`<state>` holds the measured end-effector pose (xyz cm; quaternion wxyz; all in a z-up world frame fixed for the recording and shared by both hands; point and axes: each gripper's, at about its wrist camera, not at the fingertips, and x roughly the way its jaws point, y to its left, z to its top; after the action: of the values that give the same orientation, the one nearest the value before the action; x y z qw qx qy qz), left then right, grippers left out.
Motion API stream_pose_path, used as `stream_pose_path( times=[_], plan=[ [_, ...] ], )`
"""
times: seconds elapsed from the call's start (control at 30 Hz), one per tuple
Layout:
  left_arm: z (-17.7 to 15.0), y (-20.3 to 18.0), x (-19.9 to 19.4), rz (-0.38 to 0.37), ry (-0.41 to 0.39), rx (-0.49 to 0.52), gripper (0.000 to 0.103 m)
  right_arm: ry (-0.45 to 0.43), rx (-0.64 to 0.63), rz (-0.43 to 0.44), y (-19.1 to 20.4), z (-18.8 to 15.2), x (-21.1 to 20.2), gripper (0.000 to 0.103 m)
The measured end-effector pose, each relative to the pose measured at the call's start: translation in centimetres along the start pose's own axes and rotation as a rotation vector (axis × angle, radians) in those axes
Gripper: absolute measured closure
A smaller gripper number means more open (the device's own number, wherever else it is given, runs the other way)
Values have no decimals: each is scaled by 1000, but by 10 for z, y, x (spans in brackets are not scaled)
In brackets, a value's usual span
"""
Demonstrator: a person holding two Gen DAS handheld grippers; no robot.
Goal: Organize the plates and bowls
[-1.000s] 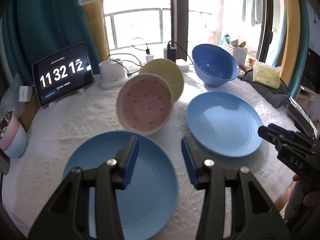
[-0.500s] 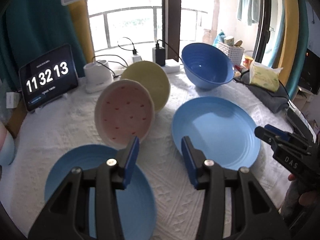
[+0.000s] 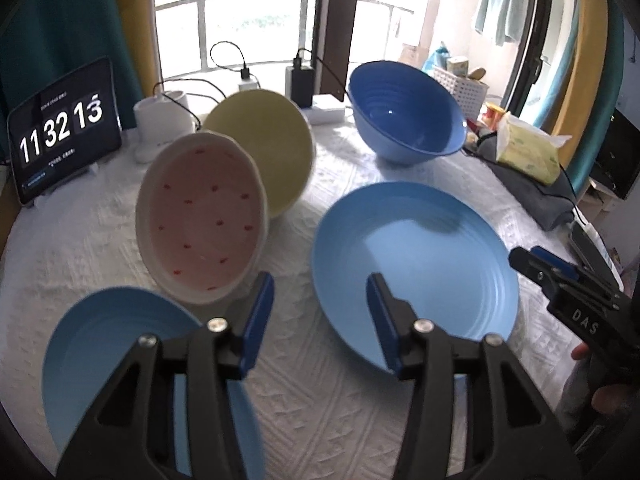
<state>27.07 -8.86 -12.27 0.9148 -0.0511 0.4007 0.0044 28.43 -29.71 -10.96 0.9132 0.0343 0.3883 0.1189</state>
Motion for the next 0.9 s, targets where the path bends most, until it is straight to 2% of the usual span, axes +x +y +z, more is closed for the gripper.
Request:
stream_pose_path(
  times=[0.57,0.9],
  plan=[
    [-10,-15,42,-42,146,10,48,52,46,0,-22,-4,26,60],
    [-16,-24,45,-58,148,55,49,69,31,4,-18,-5,31,61]
  ],
)
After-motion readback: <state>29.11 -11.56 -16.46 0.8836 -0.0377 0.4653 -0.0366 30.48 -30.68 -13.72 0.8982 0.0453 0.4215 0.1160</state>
